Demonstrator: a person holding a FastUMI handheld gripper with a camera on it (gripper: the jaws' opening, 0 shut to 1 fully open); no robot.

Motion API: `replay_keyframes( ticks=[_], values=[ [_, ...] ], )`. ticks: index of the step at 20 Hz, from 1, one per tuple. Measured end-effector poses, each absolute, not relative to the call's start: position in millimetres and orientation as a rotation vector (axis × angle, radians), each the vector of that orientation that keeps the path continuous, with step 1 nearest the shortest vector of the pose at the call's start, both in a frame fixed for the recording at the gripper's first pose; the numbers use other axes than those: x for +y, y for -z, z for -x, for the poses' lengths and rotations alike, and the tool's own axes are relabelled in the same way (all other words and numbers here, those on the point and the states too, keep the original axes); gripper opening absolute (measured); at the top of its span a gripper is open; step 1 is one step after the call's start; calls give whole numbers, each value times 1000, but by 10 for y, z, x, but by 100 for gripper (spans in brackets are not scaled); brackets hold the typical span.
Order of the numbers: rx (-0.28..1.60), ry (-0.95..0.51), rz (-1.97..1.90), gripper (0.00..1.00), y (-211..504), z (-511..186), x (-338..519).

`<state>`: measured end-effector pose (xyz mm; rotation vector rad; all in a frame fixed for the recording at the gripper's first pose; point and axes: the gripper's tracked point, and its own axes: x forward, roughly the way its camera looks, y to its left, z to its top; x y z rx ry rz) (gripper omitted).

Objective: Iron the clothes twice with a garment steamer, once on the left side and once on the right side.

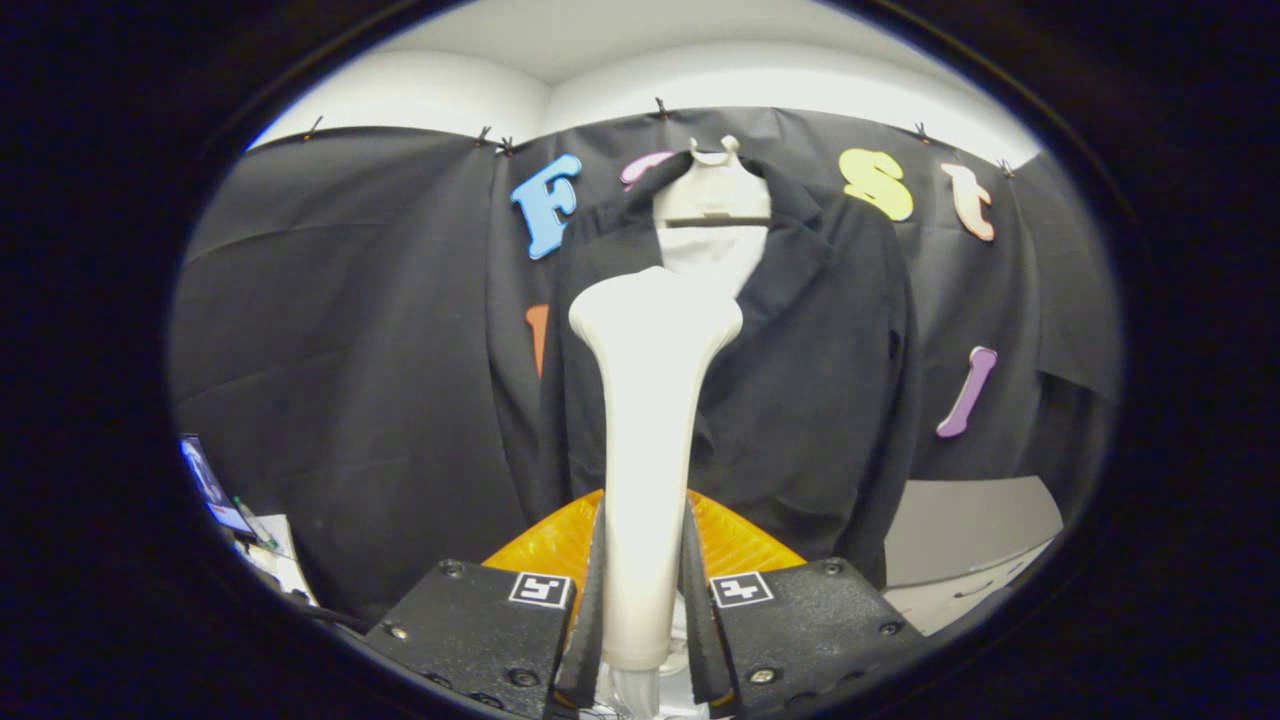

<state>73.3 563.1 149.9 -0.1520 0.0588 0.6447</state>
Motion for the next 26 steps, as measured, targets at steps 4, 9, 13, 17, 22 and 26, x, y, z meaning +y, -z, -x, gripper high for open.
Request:
replay_keyframes(
  ticks=[4, 9, 13, 17, 22, 26],
  values=[
    [17, -663, 150, 38, -1712, -744, 5991],
    [-22, -678, 156, 38, -1959, -887, 6433],
    [-34, -671, 170, 38, -2034, -1081, 6694],
    [-12, -652, 185, 38, -1860, -1207, 6734],
    [20, -642, 218, 38, -1518, -1374, 6759],
    [42, -640, 237, 38, -1313, -1339, 6729]
  ],
)
